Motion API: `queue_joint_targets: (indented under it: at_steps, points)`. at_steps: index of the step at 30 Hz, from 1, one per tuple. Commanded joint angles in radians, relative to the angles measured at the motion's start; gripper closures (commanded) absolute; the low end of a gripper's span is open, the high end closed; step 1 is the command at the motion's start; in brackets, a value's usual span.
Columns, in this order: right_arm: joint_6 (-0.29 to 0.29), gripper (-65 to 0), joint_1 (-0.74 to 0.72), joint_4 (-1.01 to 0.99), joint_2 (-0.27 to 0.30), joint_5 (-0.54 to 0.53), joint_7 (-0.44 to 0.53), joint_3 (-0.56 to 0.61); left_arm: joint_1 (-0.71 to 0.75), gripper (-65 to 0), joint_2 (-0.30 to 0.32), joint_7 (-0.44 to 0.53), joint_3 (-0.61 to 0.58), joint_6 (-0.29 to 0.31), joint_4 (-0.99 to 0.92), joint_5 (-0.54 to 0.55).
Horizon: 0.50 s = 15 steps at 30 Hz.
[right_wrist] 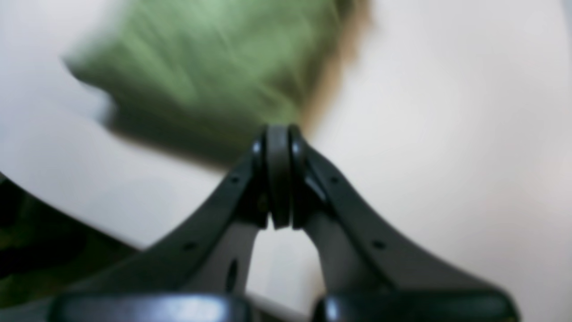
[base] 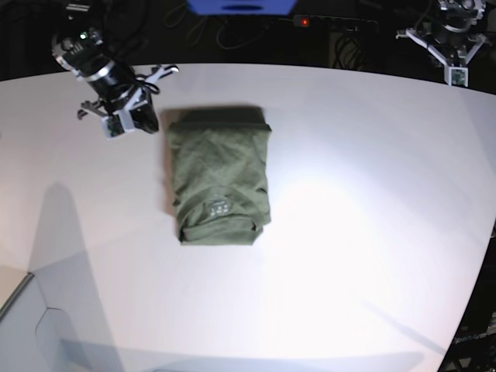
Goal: Layout the t-shirt on the table in an organized manner, then fold the t-shirt properly
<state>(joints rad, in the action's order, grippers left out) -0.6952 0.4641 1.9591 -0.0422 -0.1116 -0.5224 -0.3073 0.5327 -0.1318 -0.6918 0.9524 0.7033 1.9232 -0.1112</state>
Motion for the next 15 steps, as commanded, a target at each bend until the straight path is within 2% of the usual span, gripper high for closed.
queue_joint_targets:
  at_steps: [1,5,9,15]
  points:
    - [-0.003,0.0,0.012,0.01,0.0,-0.029,0.034,-0.031,0.016,-0.1,0.007,0.019,0.004,-0.005,0.015,0.009]
    - [-0.003,0.0,0.077,0.007,0.003,-0.069,0.034,-0.132,0.048,-0.1,0.011,0.019,0.003,-0.005,-0.023,0.008]
    - [-0.003,0.0,0.109,-0.054,0.001,-0.093,0.038,-0.223,0.04,-0.1,0.033,0.04,-0.025,-0.005,-0.167,-0.045]
    - [-0.003,0.0,0.104,-0.281,0.006,-0.086,0.069,-0.318,0.028,-0.1,0.073,0.294,-0.145,-0.005,-0.494,-0.117]
